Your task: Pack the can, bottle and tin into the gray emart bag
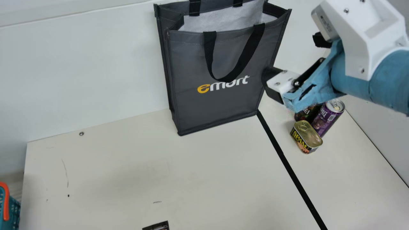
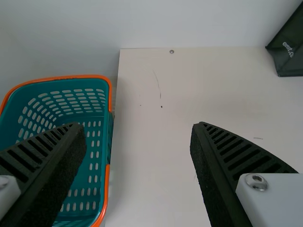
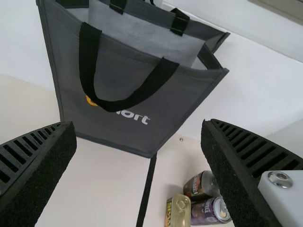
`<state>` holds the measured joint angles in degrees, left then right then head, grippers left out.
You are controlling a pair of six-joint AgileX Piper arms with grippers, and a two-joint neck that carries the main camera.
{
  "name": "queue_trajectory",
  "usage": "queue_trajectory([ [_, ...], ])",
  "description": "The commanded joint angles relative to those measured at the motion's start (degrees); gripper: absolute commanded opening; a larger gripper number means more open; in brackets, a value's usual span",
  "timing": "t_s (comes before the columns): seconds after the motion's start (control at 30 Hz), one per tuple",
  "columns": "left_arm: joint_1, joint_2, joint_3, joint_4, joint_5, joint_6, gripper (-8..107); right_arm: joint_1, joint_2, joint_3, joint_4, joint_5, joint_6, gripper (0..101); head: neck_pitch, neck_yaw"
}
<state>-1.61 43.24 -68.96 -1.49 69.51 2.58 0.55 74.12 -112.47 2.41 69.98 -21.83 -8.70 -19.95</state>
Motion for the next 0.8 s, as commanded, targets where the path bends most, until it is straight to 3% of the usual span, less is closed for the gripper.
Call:
queue_trajectory([
  [0.0, 0.0, 0.0, 0.0, 0.0, 0.0, 0.0, 90, -0.3, 1.1, -1.3, 0.7, -0.1, -1.1, 91, -1.3, 0.0],
  [0.77, 0.0, 0.0, 0.0, 0.0, 0.0, 0.0, 90, -4.6, 12.4, -11.1, 11.5, -0.1, -15.0, 91, -1.3, 0.0],
])
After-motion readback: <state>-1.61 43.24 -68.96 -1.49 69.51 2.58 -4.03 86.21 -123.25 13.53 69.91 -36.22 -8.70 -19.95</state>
